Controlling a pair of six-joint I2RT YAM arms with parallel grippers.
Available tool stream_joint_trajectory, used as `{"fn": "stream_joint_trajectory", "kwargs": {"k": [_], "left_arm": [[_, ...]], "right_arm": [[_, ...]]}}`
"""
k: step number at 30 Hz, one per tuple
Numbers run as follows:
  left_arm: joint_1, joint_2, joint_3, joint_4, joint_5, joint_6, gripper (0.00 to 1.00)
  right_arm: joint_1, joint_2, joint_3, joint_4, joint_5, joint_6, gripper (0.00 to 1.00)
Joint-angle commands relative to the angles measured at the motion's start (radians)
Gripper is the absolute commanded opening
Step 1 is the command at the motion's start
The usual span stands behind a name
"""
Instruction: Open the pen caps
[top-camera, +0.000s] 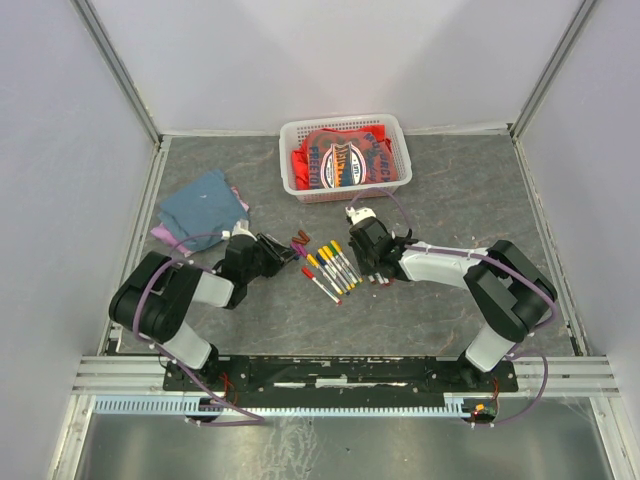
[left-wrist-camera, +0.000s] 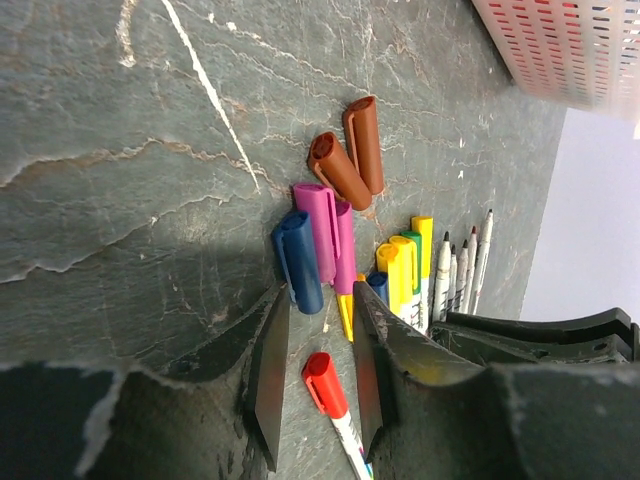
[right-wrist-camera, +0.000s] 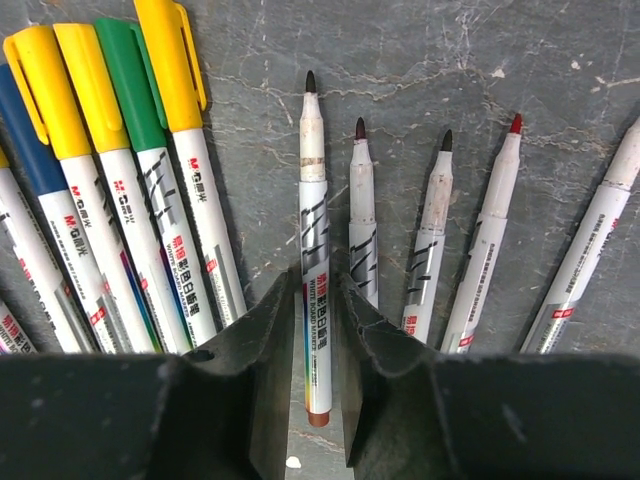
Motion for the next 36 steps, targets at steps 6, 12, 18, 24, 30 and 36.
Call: {"fn": "stream_joint_trajectory", "kwargs": {"k": [6,12,18,24,30,36], "left_arm": [[0.000,-0.078,-0.008,-0.005,-0.030,0.027,0.38],[0.000,-0.114,-0.008,-0.027,-0.037,0.033,0.38],[0.000,-0.146,-0.008,-0.050,-0.048,0.040,0.38],[0.000,-0.154,-0.009,-0.052,-0.049,0.039,0.38],[0.000,-0.156,-0.003,-0.053,-0.049,0.037,0.38],[0.000,-0.155,0.000,-0.052,-0.046,0.035,0.38]], "right_arm": [[-0.007,0.000,0.031,-0.036,0.078,-0.005,0.29],[-0.007,-0.005,0.035,-0.042,0.097,-0.012,0.29],[-0.007,-0.038,0.037,-0.047,0.102,-0.016,0.29],[-0.005,-0.093,0.035,-0.039,0.083,-0.022,0.29],[0.000,-0.123,0.049,-0.039,0.042,-0.030,0.30],[0.030,-0.079,0.080,-0.022,-0.036,-0.037,0.31]]}}
